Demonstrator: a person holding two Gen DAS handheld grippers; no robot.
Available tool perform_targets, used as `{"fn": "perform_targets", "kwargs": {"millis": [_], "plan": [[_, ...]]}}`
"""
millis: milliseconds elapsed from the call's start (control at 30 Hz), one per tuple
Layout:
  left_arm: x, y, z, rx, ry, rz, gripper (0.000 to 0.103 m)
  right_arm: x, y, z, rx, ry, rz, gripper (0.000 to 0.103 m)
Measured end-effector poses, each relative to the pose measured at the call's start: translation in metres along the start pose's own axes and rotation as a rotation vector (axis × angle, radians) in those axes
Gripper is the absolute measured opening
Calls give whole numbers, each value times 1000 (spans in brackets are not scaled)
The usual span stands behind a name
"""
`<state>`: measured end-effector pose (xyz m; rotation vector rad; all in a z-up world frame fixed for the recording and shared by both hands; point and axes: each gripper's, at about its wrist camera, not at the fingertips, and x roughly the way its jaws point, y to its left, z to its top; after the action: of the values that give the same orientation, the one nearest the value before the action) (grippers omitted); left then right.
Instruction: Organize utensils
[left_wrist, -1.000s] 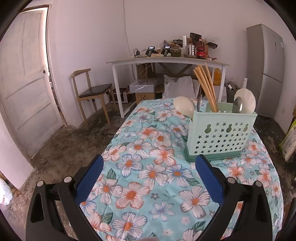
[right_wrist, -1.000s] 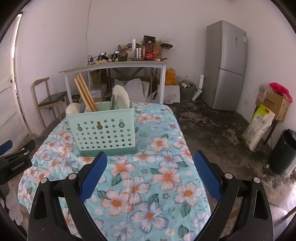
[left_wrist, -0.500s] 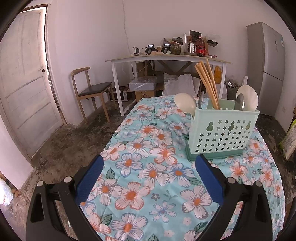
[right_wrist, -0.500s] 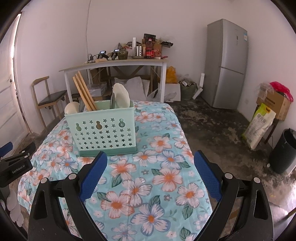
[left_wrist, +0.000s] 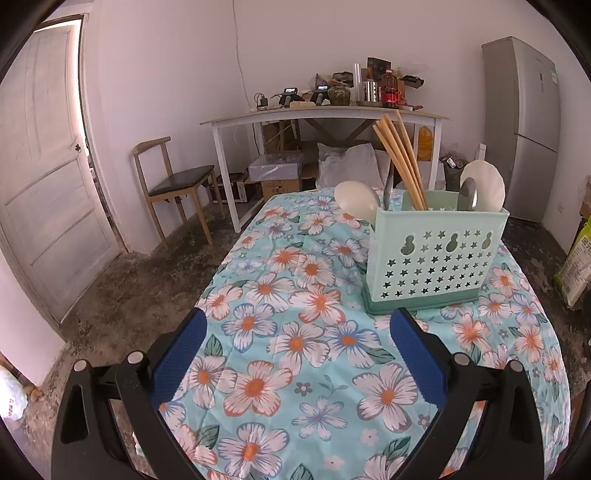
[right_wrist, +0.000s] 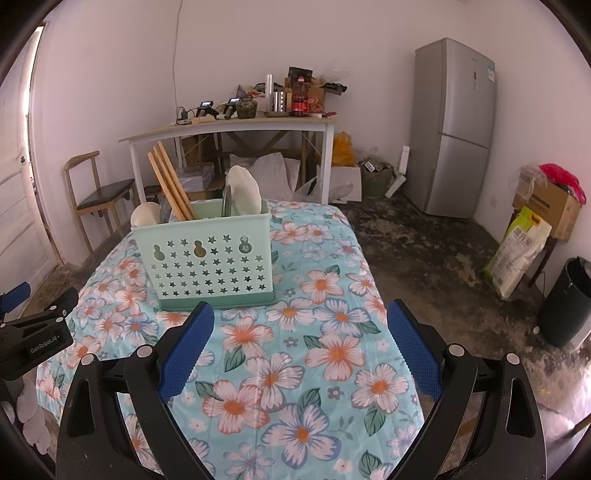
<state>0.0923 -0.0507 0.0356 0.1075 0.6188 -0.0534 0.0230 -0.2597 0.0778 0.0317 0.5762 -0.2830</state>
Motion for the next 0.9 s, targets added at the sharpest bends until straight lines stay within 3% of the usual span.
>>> {"fn": "perform_targets", "kwargs": {"millis": [900], "plan": [[-1,0,1,3,1,-5,97,-1,-1,0,0,4,2,91]]}}
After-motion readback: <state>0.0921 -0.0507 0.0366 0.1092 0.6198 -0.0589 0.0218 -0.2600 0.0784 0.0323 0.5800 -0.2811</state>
